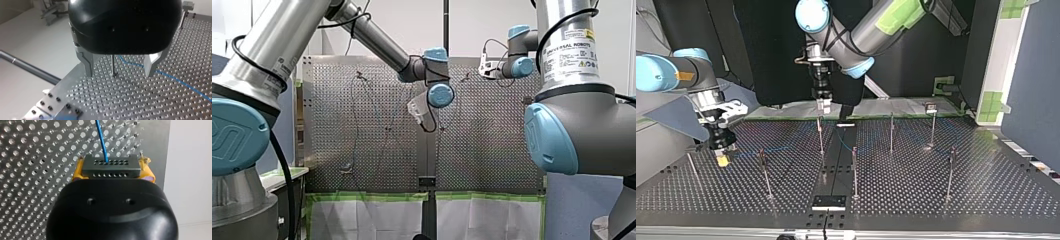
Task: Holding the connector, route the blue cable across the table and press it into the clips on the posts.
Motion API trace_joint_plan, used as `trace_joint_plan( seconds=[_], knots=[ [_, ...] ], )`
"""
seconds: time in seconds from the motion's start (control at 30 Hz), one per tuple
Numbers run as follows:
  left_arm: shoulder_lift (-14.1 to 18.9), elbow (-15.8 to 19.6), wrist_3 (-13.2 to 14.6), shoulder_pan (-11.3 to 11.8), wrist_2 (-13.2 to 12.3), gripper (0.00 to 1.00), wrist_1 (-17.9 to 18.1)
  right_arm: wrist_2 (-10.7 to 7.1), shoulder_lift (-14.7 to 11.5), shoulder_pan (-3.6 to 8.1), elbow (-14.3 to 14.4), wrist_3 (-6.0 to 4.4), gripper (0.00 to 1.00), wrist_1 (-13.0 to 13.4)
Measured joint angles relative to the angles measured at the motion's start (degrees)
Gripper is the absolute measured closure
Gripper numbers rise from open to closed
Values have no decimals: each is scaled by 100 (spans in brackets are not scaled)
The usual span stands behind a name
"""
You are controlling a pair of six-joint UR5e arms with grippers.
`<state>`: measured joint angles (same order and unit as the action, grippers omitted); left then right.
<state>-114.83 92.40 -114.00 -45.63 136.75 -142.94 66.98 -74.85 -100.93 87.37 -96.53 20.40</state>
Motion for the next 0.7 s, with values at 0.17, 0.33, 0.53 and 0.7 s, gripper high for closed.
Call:
trace_joint_plan(
  seconds=[0.17, 0.33, 0.53, 0.7],
  knots=[
    [0, 252, -206, 99, -161, 0, 253, 0, 0, 0, -1, 0, 100, 0],
    [1, 509, -295, 182, -404, 0, 511, 0, 0, -1, 3, 0, 100, -4],
    [9, 809, -161, 352, -522, 0, 811, 0, -1, 2, 4, -8, 100, -6],
    [19, 1078, 91, 489, -510, 0, 1078, 0, -1, 1, 4, -12, 100, -6]
  ],
)
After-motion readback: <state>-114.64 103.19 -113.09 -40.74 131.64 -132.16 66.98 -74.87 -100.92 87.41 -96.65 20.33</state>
